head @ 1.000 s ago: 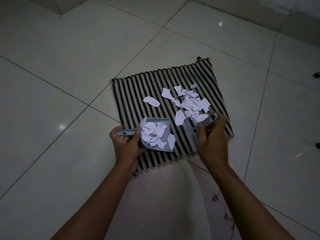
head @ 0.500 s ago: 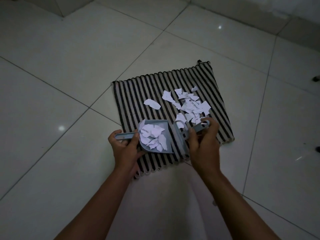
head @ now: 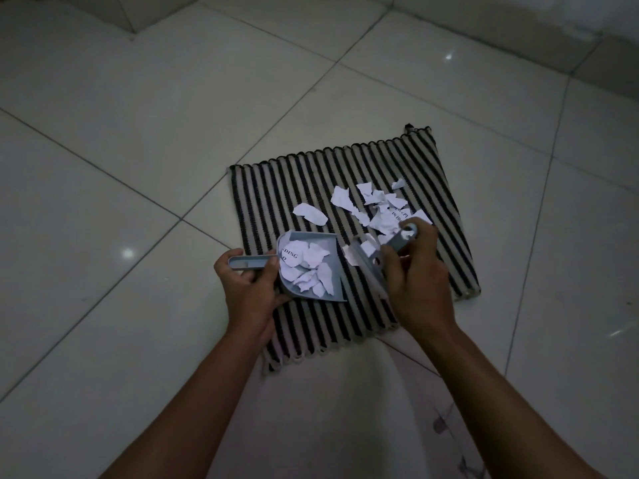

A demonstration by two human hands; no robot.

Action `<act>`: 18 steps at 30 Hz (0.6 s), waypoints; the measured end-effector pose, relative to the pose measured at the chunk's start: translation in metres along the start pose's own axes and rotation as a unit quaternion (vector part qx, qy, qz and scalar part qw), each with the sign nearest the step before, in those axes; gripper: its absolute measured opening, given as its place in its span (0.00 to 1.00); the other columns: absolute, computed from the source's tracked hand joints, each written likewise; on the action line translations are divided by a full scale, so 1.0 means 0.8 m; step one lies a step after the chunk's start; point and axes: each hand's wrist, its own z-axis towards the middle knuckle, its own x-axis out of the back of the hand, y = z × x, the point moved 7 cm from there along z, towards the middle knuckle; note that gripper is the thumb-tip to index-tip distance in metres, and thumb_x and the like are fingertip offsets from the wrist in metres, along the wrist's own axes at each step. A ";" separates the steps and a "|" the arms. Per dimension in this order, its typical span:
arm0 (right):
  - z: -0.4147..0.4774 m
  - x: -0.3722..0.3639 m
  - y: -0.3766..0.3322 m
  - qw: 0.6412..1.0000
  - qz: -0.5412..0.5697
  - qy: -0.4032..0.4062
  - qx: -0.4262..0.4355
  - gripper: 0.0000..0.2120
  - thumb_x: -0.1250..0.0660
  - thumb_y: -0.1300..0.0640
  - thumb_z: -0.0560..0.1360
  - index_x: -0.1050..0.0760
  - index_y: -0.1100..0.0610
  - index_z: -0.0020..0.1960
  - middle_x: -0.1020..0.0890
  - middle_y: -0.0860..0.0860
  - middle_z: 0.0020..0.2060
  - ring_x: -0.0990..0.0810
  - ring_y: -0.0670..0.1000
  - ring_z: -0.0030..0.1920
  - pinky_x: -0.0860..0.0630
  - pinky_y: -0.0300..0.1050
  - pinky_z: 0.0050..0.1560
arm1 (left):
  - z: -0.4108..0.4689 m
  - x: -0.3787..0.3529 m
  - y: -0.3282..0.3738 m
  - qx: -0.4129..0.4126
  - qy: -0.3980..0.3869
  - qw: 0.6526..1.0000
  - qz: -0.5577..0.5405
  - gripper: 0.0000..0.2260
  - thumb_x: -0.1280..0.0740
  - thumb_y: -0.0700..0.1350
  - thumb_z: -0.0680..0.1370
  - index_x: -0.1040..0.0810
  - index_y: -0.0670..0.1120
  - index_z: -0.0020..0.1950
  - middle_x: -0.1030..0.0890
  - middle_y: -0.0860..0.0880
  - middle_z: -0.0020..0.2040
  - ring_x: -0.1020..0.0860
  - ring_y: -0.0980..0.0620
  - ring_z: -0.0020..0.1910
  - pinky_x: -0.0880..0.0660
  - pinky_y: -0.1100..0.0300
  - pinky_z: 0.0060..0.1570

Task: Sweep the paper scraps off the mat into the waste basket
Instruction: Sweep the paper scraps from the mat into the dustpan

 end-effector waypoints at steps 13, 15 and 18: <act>0.004 0.002 0.009 0.999 0.019 0.030 -0.021 0.15 0.37 0.56 0.82 0.38 0.46 0.64 0.21 0.45 0.44 0.20 0.40 0.42 0.23 0.33 0.36 | 0.003 -0.006 0.001 -0.010 -0.023 1.000 0.013 0.22 0.30 0.38 0.78 0.37 0.53 0.63 0.18 0.45 0.52 0.17 0.51 0.46 0.18 0.49 0.38; 0.009 0.008 0.014 0.998 0.013 0.049 -0.033 0.16 0.37 0.57 0.81 0.38 0.49 0.66 0.20 0.46 0.46 0.20 0.39 0.44 0.27 0.28 0.35 | 0.003 -0.005 0.000 -0.008 -0.022 1.000 0.016 0.22 0.30 0.38 0.78 0.37 0.53 0.63 0.18 0.45 0.51 0.17 0.52 0.45 0.18 0.49 0.38; 0.002 -0.021 0.004 0.999 0.003 -0.025 -0.027 0.14 0.39 0.55 0.82 0.39 0.47 0.65 0.19 0.49 0.45 0.20 0.41 0.41 0.28 0.29 0.31 | 0.005 -0.005 -0.002 -0.001 -0.017 1.000 0.013 0.21 0.29 0.38 0.78 0.37 0.53 0.62 0.19 0.44 0.52 0.17 0.49 0.47 0.18 0.48 0.39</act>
